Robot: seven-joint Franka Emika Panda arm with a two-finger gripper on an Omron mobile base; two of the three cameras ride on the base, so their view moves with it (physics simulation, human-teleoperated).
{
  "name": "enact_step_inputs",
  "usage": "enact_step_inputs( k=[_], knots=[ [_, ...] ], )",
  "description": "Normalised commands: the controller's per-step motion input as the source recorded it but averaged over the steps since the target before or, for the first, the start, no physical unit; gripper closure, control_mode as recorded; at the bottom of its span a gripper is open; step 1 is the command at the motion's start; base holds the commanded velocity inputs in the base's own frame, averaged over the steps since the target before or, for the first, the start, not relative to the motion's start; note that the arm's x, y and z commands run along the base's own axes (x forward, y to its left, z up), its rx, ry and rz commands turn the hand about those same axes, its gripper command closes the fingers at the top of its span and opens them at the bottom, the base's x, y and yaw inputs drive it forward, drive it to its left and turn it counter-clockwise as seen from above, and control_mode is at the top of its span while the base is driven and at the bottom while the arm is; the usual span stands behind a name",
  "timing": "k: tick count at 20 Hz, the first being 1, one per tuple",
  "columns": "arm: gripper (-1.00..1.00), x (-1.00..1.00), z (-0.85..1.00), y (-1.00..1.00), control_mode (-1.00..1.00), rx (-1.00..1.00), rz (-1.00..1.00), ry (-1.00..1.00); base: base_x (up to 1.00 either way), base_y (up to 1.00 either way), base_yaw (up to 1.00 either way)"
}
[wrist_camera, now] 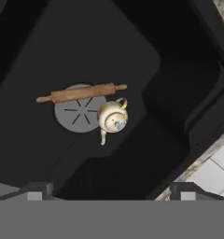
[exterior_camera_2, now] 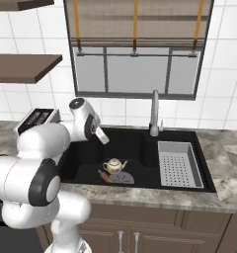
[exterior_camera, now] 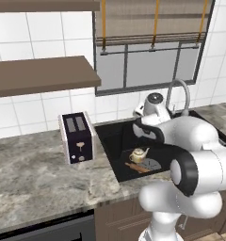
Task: Pick the teapot and teapot and place them in the sink. Then turn on the water.
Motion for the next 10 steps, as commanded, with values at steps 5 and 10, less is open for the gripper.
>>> enact_step_inputs(
  k=[5,10],
  knots=[
    [-1.0,-0.34,0.55,-0.03,-1.0,-0.09,0.26,0.0,0.0,0.0,0.0],
    [-1.0,-0.47,0.33,-0.02,-1.0,-0.02,0.23,0.0,0.0,0.0,0.0]
  ],
)
